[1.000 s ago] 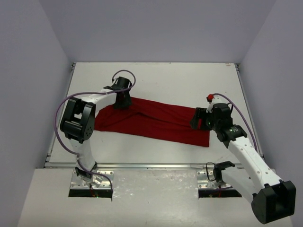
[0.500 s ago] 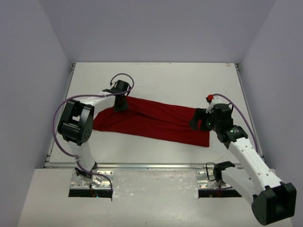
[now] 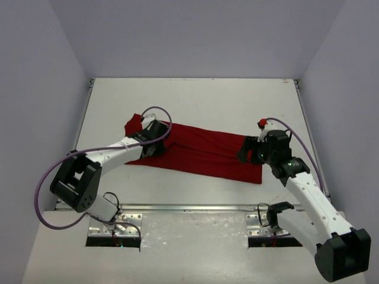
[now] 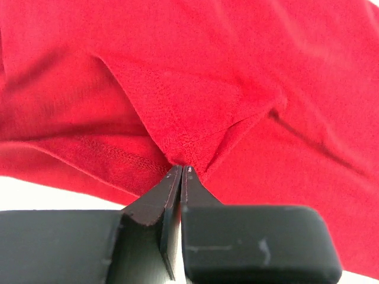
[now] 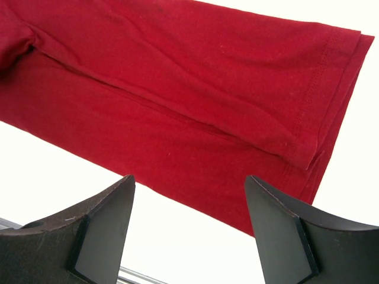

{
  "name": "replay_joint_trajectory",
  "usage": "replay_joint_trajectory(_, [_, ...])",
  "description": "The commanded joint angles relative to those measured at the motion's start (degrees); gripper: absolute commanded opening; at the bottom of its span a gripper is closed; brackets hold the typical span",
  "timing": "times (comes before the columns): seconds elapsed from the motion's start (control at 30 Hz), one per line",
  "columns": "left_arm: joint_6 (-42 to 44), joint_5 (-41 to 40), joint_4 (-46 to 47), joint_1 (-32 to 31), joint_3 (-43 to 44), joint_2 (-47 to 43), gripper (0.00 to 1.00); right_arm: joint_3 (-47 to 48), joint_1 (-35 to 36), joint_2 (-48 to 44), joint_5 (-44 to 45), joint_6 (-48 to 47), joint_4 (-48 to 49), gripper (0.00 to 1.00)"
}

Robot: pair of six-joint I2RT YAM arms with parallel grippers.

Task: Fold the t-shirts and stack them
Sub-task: Fold the other side of the tshirt into a rectangle

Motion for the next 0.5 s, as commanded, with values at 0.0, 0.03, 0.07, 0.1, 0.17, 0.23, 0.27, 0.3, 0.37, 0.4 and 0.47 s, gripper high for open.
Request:
replay_joint_trajectory(0.0, [-7.0, -6.8, 0.6, -4.6, -3.5, -5.6, 0.01, -0.3, 0.2, -0.8, -0.3, -0.7, 0.6, 0.75])
replay_joint_trajectory(0.03, [-7.7, -7.4, 0.2, -5.8, -4.3, -6.8, 0.01, -0.3, 0.2, -0.7, -0.4, -0.7, 0.6, 0.75])
replay_joint_trajectory(0.07, [-9.6, -8.2, -0.2, -7.7, -4.9, -8.8, 0.01, -0.3, 0.2, -0.7, -0.6, -0.6, 0.6, 0.75])
replay_joint_trajectory(0.1, [-10.4, -9.8, -0.6, -8.6, -6.3, -9.6, 0.02, -0.3, 0.1, -0.7, -0.7, -0.6, 0.6, 0.75])
replay_joint_trajectory(0.17, [-12.1, -10.9, -1.7, -10.7, -7.4, -11.2, 0.05, -0.4, 0.2, -0.7, -0.8, -0.4, 0.7, 0.75])
replay_joint_trajectory(0.23, [-12.7, -11.4, -1.8, -12.3, -9.1, -12.0, 0.05, -0.6, 0.2, -0.5, -0.9, -0.4, 0.9, 0.75])
replay_joint_trajectory(0.27, [-13.3, -11.4, -1.6, -12.9, -9.6, -12.4, 0.05, -0.8, 0.2, -0.4, -1.0, -0.3, 1.2, 0.75])
replay_joint_trajectory(0.3, [-13.7, -11.4, -1.6, -13.5, -10.6, -12.4, 0.08, -0.8, 0.2, -0.3, -1.0, -0.3, 1.3, 0.75])
replay_joint_trajectory(0.37, [-14.4, -10.8, -0.7, -15.0, -11.6, -12.1, 0.11, -0.9, 0.2, 0.3, -1.0, -0.1, 1.5, 0.75])
replay_joint_trajectory(0.4, [-14.8, -10.9, -0.6, -15.2, -11.8, -12.1, 0.18, -1.0, 0.2, 0.5, -0.9, 0.0, 1.7, 0.75])
replay_joint_trajectory(0.47, [-16.0, -11.9, -1.6, -16.4, -11.7, -12.3, 0.26, -1.4, 0.2, 1.6, -1.4, 0.5, 3.2, 0.75])
